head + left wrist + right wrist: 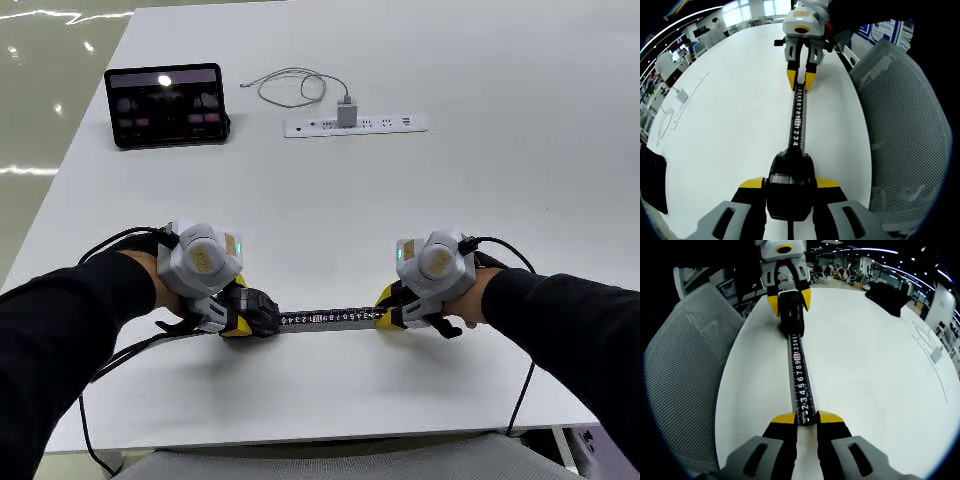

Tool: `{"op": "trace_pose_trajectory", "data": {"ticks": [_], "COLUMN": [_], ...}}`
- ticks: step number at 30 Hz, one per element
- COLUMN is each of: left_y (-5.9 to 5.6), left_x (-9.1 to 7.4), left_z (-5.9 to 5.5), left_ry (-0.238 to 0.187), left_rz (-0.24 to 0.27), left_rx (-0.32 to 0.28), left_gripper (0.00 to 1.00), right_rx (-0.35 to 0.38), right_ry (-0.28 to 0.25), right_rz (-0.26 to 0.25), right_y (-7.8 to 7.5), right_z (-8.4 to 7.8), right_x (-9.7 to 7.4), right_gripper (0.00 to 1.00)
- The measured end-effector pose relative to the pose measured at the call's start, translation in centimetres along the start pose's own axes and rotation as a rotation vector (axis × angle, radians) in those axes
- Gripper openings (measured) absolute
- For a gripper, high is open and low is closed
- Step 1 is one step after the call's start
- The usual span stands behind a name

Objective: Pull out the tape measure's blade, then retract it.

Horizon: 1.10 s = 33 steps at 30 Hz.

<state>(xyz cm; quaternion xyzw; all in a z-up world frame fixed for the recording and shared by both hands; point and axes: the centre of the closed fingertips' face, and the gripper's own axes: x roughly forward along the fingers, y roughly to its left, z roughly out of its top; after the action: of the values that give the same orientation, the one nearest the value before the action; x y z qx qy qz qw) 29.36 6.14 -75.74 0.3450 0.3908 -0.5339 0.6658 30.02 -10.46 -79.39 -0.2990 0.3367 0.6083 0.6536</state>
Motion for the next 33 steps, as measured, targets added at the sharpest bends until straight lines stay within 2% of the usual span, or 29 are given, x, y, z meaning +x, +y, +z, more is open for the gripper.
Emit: {"op": "trace_pose_trajectory", "data": {"ticks": [33], "left_y": [0.1], "left_x": [0.1], "left_z": [-0.1], "left_ry": [-0.006], "left_rz": [0.001], "left_rx": [-0.006], "left_gripper": [0.31], "right_rx": [0.022], "right_ry": [0.016], "right_rz": [-0.01], "right_y": [-0.4], "right_z": [-1.4], "right_x": [-0.9], "right_gripper": [0.09]}}
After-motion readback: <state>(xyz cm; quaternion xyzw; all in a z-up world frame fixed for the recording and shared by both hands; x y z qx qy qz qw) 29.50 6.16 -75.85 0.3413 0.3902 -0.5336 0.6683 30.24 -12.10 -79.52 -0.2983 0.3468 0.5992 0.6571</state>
